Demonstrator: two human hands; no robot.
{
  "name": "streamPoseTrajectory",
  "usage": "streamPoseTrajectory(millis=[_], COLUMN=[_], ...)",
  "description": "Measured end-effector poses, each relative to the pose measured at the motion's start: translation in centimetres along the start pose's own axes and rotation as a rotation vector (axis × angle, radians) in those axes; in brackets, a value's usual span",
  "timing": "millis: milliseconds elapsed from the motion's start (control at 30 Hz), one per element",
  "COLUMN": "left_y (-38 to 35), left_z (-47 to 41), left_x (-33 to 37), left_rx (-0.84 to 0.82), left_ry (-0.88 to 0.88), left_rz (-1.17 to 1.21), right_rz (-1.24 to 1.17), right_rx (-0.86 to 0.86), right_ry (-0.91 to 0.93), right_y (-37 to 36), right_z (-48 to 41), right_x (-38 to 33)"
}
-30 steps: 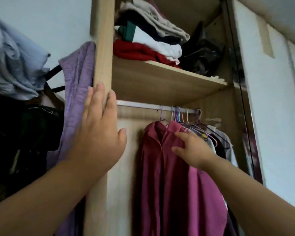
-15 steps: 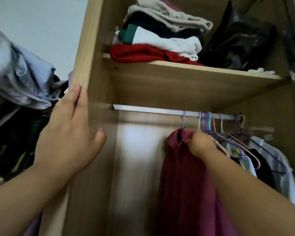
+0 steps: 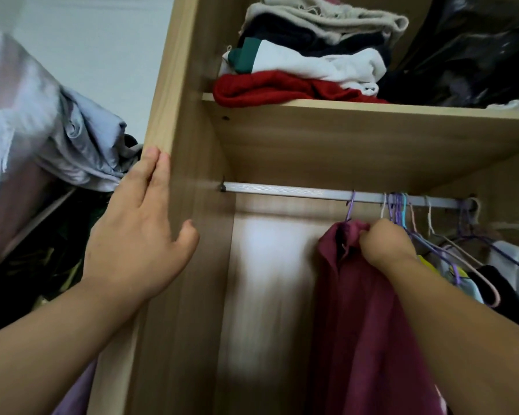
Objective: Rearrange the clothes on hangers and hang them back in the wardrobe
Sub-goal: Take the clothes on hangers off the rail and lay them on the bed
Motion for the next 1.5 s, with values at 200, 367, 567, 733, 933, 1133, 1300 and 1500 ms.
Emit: streamPoseTrajectory(millis=[200,367,567,733,933,1133,1300,1500], left_y=[0.2,0.4,0.7,0.5,-4.8,-12.1,-11.4,-6.0], left_z=[-0.1,0.0,-0.2,1.6,6.0,14.3,21.9,29.8], left_x=[0.1,0.0,0.3,5.6,14.0,17.3,18.6,17.3], left_rx=[-0.021,-0.029,-0.089,-0.15,-0.465,-0.912,-1.123,-1.091], left_ry=[0.012,0.0,-0.043,-0.249,-0.425,-0.436,-0.536,-0.652], left_rz=[0.037,0.051,0.037,0.171,0.564,0.773,0.992,1.307], right_rz=[0.016,0.056,0.031,0.081,0.253,0.267,0.362,0.546], right_rx=[0.1,0.145,0.158,0.133,0.037,-0.083,-0.041,0.103], right_ry=[0.055,0.126,0.209,0.228,0.242,0.093,-0.21,-0.698], right_y=[2.9,5.5,8.5,10.9,13.2,14.2,14.1,12.4], right_z=[0.2,1.7,8.0,14.0,22.0,32.9,43.5,57.6], right_x=[-0.1,0.7,3.9,6.8,8.6,8.4,6.7,2.3])
Point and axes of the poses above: each hand's wrist, its own z-axis away from the middle knuckle, its own y-axis out of the back of the hand, x = y × z, the point moved 3 cm from there along -z, towards the middle knuckle, and after that the axes turned 5 degrees about -x, right-handed, at the moved point
